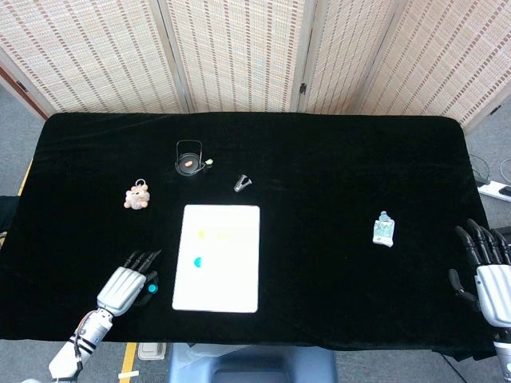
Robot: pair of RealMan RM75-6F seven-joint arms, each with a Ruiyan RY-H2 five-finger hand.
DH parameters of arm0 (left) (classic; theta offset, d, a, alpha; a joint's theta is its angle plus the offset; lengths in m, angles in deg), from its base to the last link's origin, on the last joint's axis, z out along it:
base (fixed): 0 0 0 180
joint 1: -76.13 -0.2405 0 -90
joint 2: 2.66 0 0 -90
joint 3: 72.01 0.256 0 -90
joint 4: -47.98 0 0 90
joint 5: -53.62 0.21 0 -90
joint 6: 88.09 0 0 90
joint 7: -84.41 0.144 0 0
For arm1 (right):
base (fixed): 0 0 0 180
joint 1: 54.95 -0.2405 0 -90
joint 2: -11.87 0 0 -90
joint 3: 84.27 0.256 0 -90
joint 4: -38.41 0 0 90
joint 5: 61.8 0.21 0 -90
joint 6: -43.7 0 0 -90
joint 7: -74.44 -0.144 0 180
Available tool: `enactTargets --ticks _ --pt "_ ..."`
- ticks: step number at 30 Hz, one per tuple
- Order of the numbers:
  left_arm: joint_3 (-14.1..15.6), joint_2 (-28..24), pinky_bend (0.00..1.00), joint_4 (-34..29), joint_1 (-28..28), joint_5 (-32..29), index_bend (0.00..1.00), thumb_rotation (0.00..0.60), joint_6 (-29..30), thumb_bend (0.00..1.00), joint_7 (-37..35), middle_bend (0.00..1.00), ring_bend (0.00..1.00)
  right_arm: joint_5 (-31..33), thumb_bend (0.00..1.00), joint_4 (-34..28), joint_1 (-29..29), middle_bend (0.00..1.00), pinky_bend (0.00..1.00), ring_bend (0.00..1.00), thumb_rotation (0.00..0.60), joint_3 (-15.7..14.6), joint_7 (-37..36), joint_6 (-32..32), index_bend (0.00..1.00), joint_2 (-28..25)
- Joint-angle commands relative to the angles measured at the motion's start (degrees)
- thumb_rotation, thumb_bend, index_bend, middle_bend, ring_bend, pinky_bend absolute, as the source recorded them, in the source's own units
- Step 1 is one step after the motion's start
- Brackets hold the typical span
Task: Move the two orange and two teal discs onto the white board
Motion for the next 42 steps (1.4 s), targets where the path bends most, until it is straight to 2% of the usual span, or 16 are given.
enactTargets --ticks 1,9,20,31,42 --pt "-1.41 -0.79 0.00 -1.53 1.50 0.58 0.50 0.600 -0.14 0.42 -0.77 0.00 0.00 0.02 0.51 0.01 0.03 0.00 0.00 0.04 0.600 0.04 -0.09 0.10 0.00 -0.01" --pt "-6.34 -0.29 0.00 -5.47 7.64 -0.01 0.49 0.600 -4.51 0.42 0.43 0.00 0.00 0.00 0.51 0.37 0.02 0.00 0.00 0.04 0.600 0.00 -0.51 0.04 0.00 0.16" --pt "-10.67 5.72 0.00 -5.95 16.00 -4.90 0.49 0.600 -14.21 0.42 5.63 0.00 0.00 1.06 0.51 1.22 0.33 0.00 0.00 0.04 0.600 0.11 -1.33 -0.21 0.00 0.26" --pt "-12.74 10.72 0.00 -2.47 20.23 -11.80 0.48 0.600 -18.77 0.42 10.22 0.00 0.00 1.48 0.51 2.03 0.23 0.00 0.00 0.04 0.600 0.16 -2.08 -0.76 0.00 0.51" --pt "-11.90 10.83 0.00 -2.33 20.96 -15.84 0.47 0.600 -18.77 0.42 13.56 0.00 0.00 1.49 0.51 2.43 0.39 0.00 0.00 0.03 0.600 0.18 -2.60 -0.57 0.00 0.57"
